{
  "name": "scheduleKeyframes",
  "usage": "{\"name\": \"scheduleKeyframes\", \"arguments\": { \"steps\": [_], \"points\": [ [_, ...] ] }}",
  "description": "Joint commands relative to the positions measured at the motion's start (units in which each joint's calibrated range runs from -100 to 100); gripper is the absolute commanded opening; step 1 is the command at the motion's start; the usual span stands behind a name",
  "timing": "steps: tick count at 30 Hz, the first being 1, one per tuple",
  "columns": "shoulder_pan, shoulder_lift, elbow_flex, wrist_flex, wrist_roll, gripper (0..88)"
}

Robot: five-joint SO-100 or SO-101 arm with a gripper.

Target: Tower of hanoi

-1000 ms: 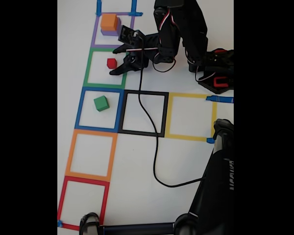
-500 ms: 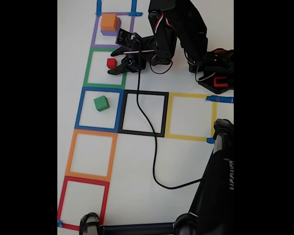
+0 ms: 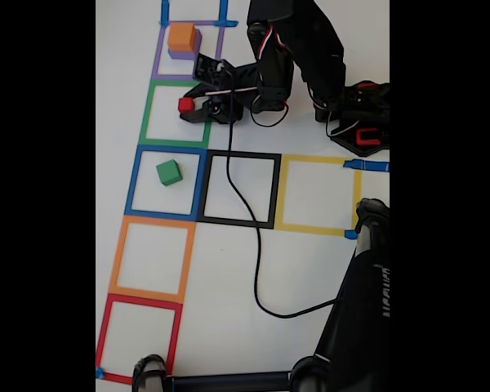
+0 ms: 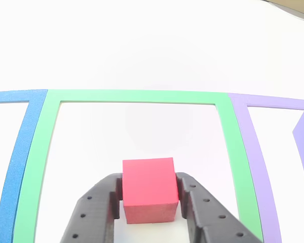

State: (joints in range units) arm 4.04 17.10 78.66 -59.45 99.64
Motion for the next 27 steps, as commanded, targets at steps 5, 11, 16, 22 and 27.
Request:
{"name": "scheduleKeyframes", "arguments": {
  "steps": [5, 11, 16, 22, 27],
  "points": [
    [-0.3, -2.2, -0.9, 0.5, 0.4, 4.4],
    [-1.4, -12.6, -0.9, 10.5, 0.4, 3.8],
    [-3.3, -28.4, -3.3, 30.2, 0.4, 3.4],
    [-5.0, -44.6, -9.8, 55.9, 0.4, 3.5],
    [-6.8, -52.1, -21.3, 78.8, 0.4, 3.5]
  ]
}}
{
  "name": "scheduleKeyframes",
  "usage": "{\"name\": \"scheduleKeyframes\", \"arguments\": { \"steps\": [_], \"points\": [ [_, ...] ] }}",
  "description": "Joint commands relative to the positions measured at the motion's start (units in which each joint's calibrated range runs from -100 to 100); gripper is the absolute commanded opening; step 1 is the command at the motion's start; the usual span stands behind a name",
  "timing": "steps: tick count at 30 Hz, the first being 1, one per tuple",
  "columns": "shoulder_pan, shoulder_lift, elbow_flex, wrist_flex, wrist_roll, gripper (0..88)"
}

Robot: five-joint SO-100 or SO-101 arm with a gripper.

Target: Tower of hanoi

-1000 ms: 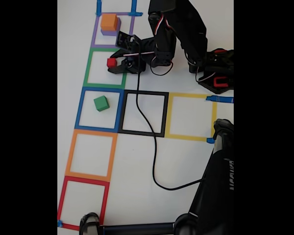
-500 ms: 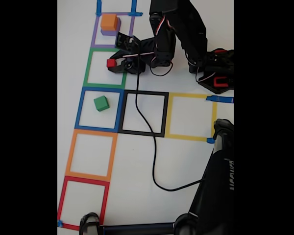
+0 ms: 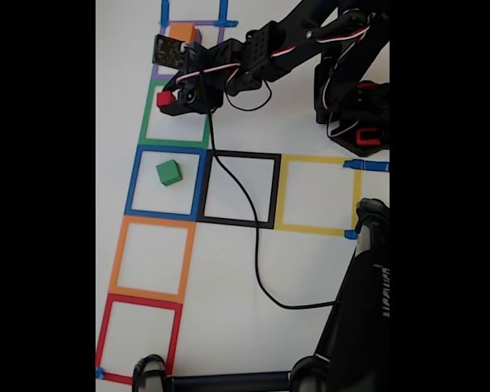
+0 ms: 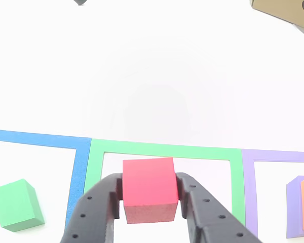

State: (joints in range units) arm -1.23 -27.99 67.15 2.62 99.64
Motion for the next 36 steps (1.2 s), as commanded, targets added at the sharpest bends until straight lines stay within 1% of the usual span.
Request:
{"name": "scheduleKeyframes", "arguments": {
  "steps": [1, 6, 10, 12, 19, 25, 29, 32, 36],
  "points": [
    [-1.9, -8.1, -12.8, 21.4, 0.4, 3.4],
    [-4.3, -12.3, -30.8, 45.9, 0.4, 3.2],
    [-6.9, -11.9, -46.4, 61.8, 0.4, 3.2],
    [-8.4, -11.5, -52.8, 67.7, 0.4, 3.2],
    [-13.5, -10.7, -70.2, 82.1, 0.4, 3.1],
    [-16.9, -9.7, -79.8, 88.9, 0.4, 3.0],
    [-18.9, -9.6, -80.2, 89.7, 0.4, 3.0],
    [-19.2, -10.6, -74.1, 86.4, 0.4, 3.1],
    [-19.7, -12.4, -61.4, 75.8, 0.4, 3.0]
  ]
}}
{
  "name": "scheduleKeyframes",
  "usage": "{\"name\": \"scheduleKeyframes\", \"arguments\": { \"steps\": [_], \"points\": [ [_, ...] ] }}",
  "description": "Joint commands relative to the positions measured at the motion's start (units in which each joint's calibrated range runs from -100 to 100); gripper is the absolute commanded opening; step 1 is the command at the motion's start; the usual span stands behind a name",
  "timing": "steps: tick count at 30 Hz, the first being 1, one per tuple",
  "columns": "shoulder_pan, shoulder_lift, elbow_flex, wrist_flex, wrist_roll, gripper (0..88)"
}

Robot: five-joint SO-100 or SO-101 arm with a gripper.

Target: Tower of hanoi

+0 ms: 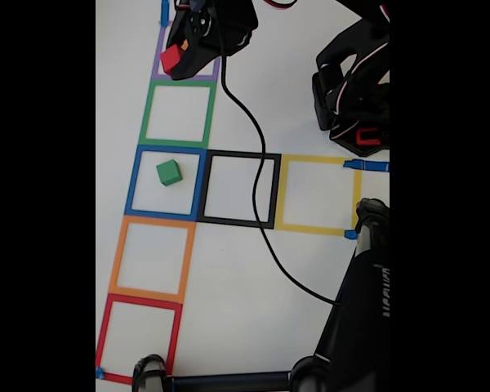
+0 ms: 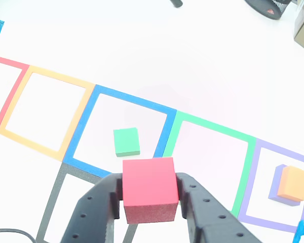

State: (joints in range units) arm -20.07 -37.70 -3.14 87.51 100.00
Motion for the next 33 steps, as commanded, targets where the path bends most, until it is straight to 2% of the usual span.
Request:
{"name": "scheduleKeyframes", "arguments": {
  "steps": [1, 8, 14, 26, 33],
  "points": [
    [-0.9, -3.5, 13.1, -12.8, 0.0, 3.0],
    [-2.2, -7.3, 41.1, -39.6, 0.0, 3.0],
    [-4.9, -5.0, 56.0, -59.9, 0.0, 3.1],
    [-7.2, 14.7, 66.5, -95.8, 0.0, 3.2],
    [-6.2, 23.4, 69.7, -108.1, 0.0, 3.2]
  ]
}}
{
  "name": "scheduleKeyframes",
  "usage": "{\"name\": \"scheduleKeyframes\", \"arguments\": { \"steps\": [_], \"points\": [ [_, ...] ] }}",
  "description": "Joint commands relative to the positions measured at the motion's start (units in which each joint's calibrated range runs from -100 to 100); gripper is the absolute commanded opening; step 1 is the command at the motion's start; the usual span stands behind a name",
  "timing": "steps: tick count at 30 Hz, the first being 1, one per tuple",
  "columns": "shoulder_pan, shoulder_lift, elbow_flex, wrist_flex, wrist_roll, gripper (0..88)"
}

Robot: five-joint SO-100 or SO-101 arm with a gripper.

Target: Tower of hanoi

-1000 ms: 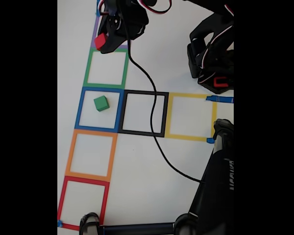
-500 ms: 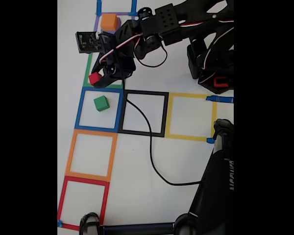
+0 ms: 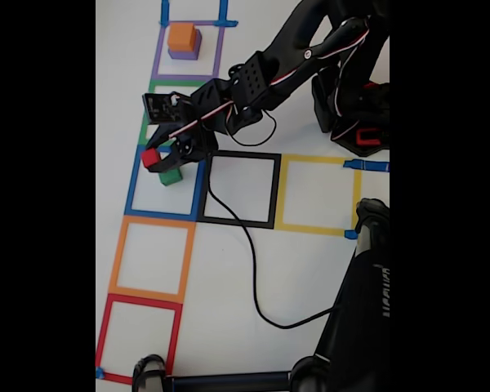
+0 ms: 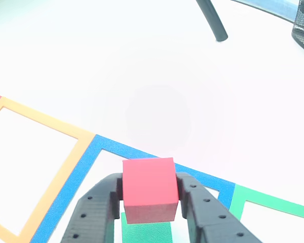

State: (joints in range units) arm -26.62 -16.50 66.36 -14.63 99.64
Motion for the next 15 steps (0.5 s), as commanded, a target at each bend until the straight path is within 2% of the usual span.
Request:
{"name": "scheduleKeyframes", "arguments": {
  "steps": [1, 15],
  "points": [
    [0.4, 3.2, 0.5, -7.1, 0.4, 3.2],
    [0.9, 13.5, 0.6, -17.4, 0.4, 3.3]
  ]
}}
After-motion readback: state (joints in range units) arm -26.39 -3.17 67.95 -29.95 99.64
